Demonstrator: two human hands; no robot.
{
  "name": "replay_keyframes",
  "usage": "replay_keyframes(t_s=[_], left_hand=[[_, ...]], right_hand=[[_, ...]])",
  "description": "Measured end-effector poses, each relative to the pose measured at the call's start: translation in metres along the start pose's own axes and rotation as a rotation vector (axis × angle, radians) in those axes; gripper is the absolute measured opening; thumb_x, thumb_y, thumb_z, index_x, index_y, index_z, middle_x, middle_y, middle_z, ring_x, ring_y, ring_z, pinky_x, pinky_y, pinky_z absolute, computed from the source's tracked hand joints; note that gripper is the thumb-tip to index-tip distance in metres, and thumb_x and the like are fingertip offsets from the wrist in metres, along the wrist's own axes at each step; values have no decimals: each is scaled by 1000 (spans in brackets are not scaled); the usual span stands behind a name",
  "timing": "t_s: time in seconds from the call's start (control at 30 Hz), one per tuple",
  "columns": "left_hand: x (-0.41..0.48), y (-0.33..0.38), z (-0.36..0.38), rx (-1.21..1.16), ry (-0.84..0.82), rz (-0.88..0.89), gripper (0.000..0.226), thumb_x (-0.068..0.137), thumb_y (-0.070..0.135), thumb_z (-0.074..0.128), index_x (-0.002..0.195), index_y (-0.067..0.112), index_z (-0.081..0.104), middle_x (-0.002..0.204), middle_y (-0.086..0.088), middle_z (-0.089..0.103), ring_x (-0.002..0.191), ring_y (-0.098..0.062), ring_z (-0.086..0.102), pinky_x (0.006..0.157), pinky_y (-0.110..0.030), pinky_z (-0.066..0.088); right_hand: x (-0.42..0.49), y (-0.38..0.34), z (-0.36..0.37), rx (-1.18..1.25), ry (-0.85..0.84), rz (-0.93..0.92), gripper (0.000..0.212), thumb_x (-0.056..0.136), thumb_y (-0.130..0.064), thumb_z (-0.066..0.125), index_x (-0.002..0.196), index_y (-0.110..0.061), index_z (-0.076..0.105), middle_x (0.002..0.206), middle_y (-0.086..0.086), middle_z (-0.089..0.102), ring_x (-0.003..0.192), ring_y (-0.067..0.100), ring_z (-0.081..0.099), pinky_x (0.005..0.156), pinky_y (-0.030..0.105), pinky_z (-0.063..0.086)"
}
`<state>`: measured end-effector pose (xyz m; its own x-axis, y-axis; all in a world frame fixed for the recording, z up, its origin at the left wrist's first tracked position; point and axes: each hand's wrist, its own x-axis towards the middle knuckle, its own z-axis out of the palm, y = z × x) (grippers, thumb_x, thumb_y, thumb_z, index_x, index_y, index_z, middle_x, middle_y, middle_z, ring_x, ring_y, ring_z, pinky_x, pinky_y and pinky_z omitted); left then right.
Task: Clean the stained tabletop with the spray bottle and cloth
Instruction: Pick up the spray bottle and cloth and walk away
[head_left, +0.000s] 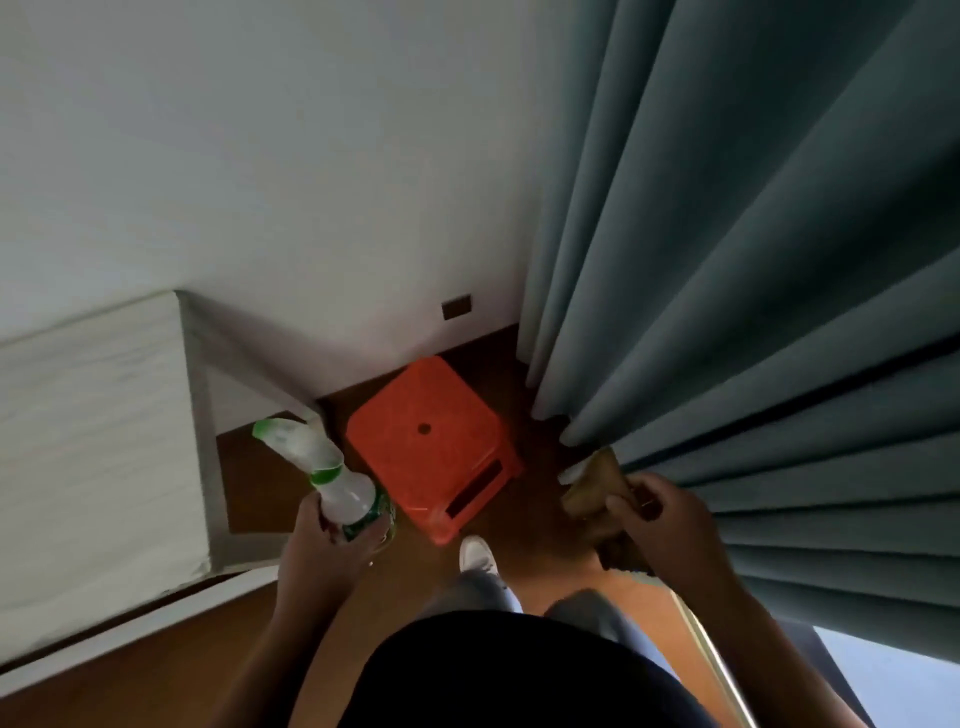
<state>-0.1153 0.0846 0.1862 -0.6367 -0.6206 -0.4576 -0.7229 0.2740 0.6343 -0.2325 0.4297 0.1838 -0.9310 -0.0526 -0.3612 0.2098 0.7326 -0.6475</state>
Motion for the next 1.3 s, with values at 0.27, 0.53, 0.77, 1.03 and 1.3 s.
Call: replay_keyframes(t_s=[0.27,0.53,0.77,1.03,1.3], left_hand=[[49,32,2,-24,8,39,69,73,42,88,128,20,53,111,5,66,99,-19,66,81,-41,56],[53,14,23,-191,184,-223,85,54,70,79,123,29,51,107,12,63,102,-18,64,89,-44,55],[91,-26,68,-261,269,-381,63,73,35,89,120,30,48,105,14,58,102,-17,60,82,-34,48],[203,-68,127,-368,312,-322,71,71,35,92,126,33,48,111,19,59,96,7,57,81,-20,48],[271,-102,174,-363,350,-226,75,74,32,90,130,36,40,112,26,52,106,-2,56,81,-12,43]], right_hand=[[73,-43,0,-36,-107,-26,16,85,-29,78,91,-32,63,82,-13,67,80,12,64,70,34,51],[177,-97,45,-199,-399,-233,14,87,-30,76,95,-29,64,81,-15,64,80,13,63,71,32,51],[262,-115,139,-277,-596,-334,26,89,-36,72,108,-19,68,94,-5,68,86,13,64,61,17,42],[328,-111,273,-158,-679,-298,22,85,-42,69,98,-25,69,92,-8,70,87,9,67,75,32,57],[349,-50,338,65,-562,-17,8,94,-25,68,91,-32,66,97,-5,74,91,12,72,84,42,61]])
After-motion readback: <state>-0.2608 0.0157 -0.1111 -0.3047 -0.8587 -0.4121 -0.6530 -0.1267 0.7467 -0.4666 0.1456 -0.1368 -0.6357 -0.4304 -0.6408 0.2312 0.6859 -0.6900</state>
